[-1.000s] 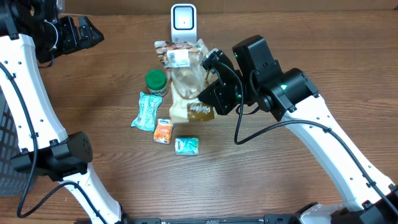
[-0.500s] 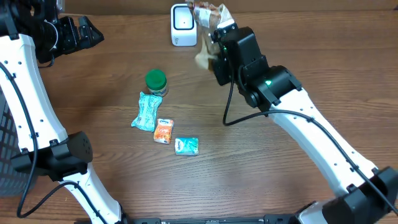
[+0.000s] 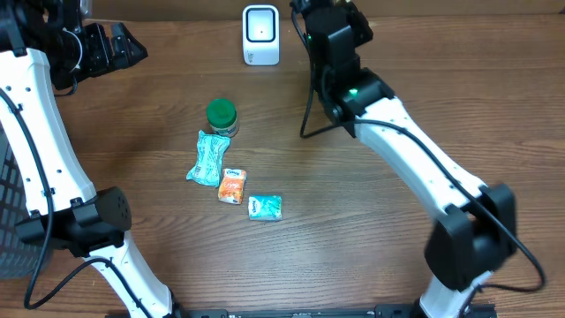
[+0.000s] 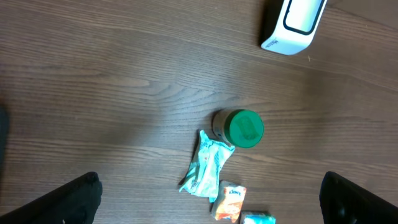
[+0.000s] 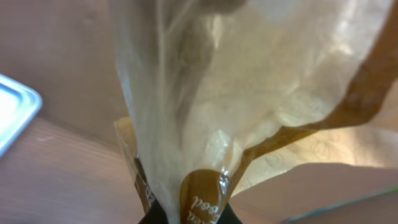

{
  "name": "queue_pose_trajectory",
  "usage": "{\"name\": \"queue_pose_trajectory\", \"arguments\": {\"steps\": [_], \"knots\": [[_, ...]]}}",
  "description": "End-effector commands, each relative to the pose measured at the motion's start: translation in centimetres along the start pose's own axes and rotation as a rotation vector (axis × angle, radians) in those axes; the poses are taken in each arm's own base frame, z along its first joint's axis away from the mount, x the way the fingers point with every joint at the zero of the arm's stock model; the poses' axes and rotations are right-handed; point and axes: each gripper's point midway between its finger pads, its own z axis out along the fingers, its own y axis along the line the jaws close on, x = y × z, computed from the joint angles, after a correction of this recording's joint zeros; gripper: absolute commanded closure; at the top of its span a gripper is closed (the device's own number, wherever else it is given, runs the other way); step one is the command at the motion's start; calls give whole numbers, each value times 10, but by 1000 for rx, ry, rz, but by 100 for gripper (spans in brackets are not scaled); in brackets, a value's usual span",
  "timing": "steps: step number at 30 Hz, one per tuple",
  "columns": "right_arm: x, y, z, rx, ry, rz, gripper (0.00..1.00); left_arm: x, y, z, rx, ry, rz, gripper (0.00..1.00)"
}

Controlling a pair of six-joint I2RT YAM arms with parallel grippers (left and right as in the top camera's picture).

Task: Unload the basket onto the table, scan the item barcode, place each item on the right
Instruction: 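Lift the mushroom bag with the right gripper to the scanner, then carry the bag right and release it on the table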

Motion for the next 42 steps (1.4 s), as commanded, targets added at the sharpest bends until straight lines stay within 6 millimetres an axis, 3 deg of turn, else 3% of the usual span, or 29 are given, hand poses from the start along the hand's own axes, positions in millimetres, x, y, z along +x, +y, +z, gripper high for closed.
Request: {"name": "queue_pose_trajectory", "arguments": {"steps": [1,13,16,19,27,35,39,42], "knots": [[18,11,28,128,69,-324,96,1,-3,1,4,4,8,0],[27,84,80,200,-105,-455,96,1,-3,1,4,4,8,0],[39,114,93,159,-141,-517,96,1,-3,1,4,4,8,0],[39,126,102,146,-162,-521,96,1,-3,1,4,4,8,0],[14,123,114,183,-212,-478,96,1,-3,1,4,4,8,0],[14,126,110,181,-195,-430,96,1,-3,1,4,4,8,0],[13,120,106,182,-170,-362,96,1,-3,1,4,4,8,0],[1,101,93,125,-125,-259,96,1,-3,1,4,4,8,0]]}}
